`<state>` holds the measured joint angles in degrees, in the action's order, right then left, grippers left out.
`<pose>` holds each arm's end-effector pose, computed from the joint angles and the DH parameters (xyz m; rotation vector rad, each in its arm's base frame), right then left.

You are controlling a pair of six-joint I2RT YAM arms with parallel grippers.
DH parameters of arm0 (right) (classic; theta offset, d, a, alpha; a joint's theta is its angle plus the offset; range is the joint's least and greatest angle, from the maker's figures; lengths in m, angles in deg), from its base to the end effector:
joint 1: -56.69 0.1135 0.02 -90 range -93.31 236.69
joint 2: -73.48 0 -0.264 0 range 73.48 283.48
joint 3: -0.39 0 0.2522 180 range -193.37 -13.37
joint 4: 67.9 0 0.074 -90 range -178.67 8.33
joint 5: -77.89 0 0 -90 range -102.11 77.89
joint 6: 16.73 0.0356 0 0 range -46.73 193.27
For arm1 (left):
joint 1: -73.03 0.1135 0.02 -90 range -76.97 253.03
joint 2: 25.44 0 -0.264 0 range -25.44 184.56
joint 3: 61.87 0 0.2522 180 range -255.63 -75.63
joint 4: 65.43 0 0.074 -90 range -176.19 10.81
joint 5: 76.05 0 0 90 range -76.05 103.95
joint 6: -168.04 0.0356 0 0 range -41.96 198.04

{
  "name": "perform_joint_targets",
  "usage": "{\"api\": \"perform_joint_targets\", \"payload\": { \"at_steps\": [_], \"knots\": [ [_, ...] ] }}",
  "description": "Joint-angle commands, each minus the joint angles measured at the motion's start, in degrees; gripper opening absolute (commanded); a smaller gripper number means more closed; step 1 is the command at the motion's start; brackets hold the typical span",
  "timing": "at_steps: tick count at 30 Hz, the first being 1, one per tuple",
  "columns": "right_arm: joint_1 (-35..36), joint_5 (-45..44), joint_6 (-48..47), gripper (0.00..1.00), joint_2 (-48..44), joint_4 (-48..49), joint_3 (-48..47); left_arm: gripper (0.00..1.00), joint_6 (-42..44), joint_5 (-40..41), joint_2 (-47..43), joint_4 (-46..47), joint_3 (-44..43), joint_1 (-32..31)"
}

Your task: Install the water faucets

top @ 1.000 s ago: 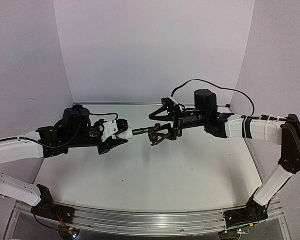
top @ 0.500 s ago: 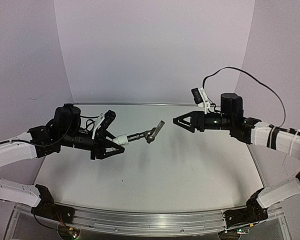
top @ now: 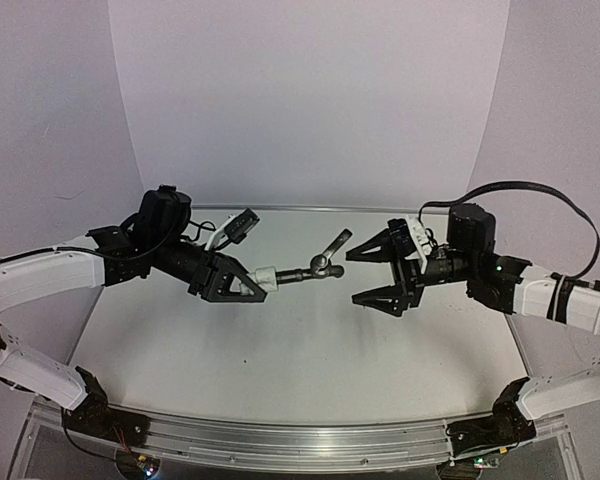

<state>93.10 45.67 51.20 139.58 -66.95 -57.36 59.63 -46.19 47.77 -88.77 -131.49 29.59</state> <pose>0.1872 0.1755 0.3063 -1.4324 0.9992 1.0327 0.1801 -0.2130 0.3089 1.1818 1.8859 -1.7029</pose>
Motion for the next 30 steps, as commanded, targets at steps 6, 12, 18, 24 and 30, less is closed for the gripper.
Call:
{"api": "perform_joint_targets", "payload": {
  "at_steps": [6, 12, 18, 24, 30],
  "knots": [
    [8.5, 1.6, -3.8, 0.74, 7.4, 3.7, -8.1, 0.00, -1.8, -5.2, 0.4, 3.7, -3.0, 0.2],
    [10.7, 1.0, 2.1, 0.57, 10.6, 7.3, -9.5, 0.00, -1.3, -4.9, 0.5, 3.7, -3.0, 0.2],
    [10.8, -0.1, 11.1, 0.34, 11.5, 12.9, -8.7, 0.00, -0.6, -2.8, 0.1, 3.7, -3.3, 0.2],
    [11.1, -3.8, 27.9, 0.12, 12.1, 18.9, -6.3, 0.00, 2.2, 3.9, -0.8, 3.7, -3.5, 0.2],
    [11.0, -11.3, 49.8, 0.00, 13.0, 22.2, -5.1, 0.00, 10.8, 22.5, -3.5, 3.4, -3.2, 0.1]
  ]
}}
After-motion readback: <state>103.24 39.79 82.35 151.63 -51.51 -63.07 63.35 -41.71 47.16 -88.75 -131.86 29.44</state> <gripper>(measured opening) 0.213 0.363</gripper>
